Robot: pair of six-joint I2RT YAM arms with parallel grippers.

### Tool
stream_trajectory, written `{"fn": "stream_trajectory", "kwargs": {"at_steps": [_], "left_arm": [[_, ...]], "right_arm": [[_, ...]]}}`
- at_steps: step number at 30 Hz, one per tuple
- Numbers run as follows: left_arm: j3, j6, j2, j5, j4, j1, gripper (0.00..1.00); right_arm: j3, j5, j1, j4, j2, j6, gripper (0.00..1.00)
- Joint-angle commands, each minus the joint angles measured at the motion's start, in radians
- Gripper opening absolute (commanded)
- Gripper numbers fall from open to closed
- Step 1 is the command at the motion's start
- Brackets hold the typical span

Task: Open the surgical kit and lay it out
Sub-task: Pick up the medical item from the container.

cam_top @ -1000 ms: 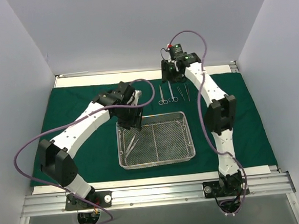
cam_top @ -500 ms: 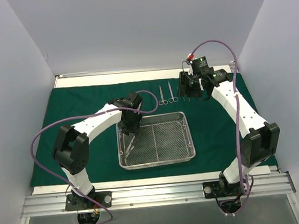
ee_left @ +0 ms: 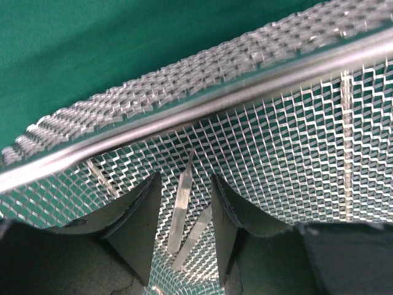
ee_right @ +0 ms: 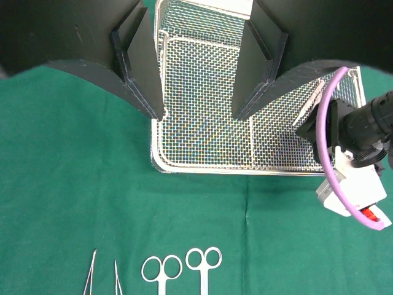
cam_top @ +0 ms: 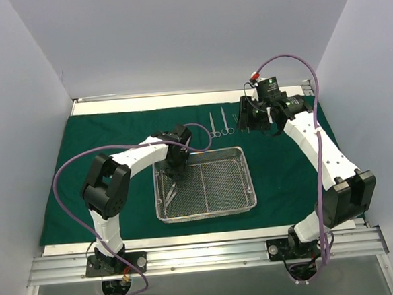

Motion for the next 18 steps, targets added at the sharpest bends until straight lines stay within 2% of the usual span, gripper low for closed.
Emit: {"fn": "stream_trajectory", "kwargs": {"at_steps": [1,9,13,14,15,16,18], "left_arm": [[0.017,0.019,0.025,-0.011,0.049,0.014,0.47],[-0.067,-0.023,0.075,0.050,0.080,0.029,0.45],[-0.109,-0.026,0.091,0.072,0.115,0.029,0.37],[-0.113,-0.030,0.094,0.092,0.123,0.031,0.28],[-0.122,-0.032,0.088,0.101,0.132,0.031,0.24],[-0.147,-0.033,0.081,0.109,0.141,0.031,0.16],[-0.165,-0.036,0.068,0.126,0.163,0.031,0.15]], "right_arm": [[-0.002,0.011,-0.010,-0.014,-0.040,-0.003,0.49],[0.010,-0.001,-0.012,-0.006,-0.037,-0.015,0.49],[0.007,-0.003,-0.012,-0.008,-0.042,-0.017,0.49],[0.006,-0.001,-0.012,-0.008,-0.045,-0.017,0.49],[0.005,-0.001,-0.012,-0.011,-0.047,-0.017,0.49],[0.005,-0.001,-0.012,-0.009,-0.048,-0.017,0.48],[0.010,0.000,-0.012,-0.012,-0.053,-0.018,0.48]]}}
